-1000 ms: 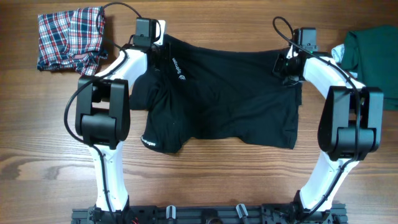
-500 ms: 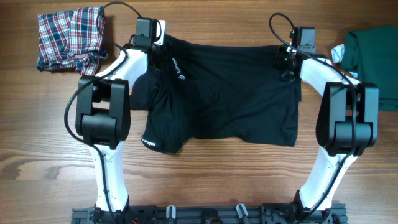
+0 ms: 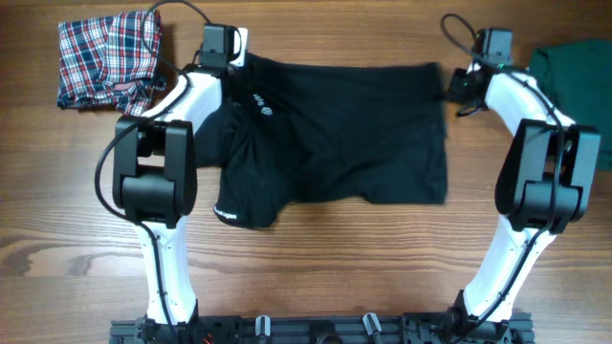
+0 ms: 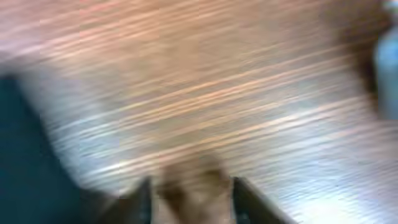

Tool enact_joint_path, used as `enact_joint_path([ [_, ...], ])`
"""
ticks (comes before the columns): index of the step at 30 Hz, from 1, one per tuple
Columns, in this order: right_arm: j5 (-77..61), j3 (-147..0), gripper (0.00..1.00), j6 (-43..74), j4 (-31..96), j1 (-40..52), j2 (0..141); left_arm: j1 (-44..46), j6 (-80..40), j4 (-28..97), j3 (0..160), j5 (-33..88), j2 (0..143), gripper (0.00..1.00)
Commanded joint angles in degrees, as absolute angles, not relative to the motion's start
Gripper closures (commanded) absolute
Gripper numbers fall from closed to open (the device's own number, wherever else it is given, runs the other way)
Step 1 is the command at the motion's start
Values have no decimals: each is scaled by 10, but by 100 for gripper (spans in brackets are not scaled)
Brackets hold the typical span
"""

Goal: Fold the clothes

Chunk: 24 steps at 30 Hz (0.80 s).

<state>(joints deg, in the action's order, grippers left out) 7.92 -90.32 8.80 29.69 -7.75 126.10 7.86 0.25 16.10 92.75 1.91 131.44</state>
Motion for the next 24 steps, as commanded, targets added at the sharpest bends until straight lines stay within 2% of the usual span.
enact_joint_path([
  [1,115,-992,21,93,373,-85,1262,43,0,210,905,-51,1290,25],
  [3,101,-1025,1,102,421,-85,1247,43,-5,240,906,-51,1255,15],
  [4,96,-1039,0,115,441,-85,1237,43,-4,253,906,-47,1234,12],
  [8,-27,-1048,0,122,498,-81,1177,47,9,270,906,-12,1168,5],
  [10,-81,-1048,4,114,549,-62,1168,49,9,279,906,-8,1161,3],
  [13,-89,-1043,6,89,614,-29,1168,54,8,311,906,-7,1161,1],
  [18,-89,-1034,8,90,747,39,1168,77,-55,457,906,-3,1112,1],
  [22,-89,-971,7,90,740,69,1168,90,-149,588,906,29,1089,4],
  [24,-89,-936,7,90,711,74,1168,90,-157,624,904,41,1091,4],
])
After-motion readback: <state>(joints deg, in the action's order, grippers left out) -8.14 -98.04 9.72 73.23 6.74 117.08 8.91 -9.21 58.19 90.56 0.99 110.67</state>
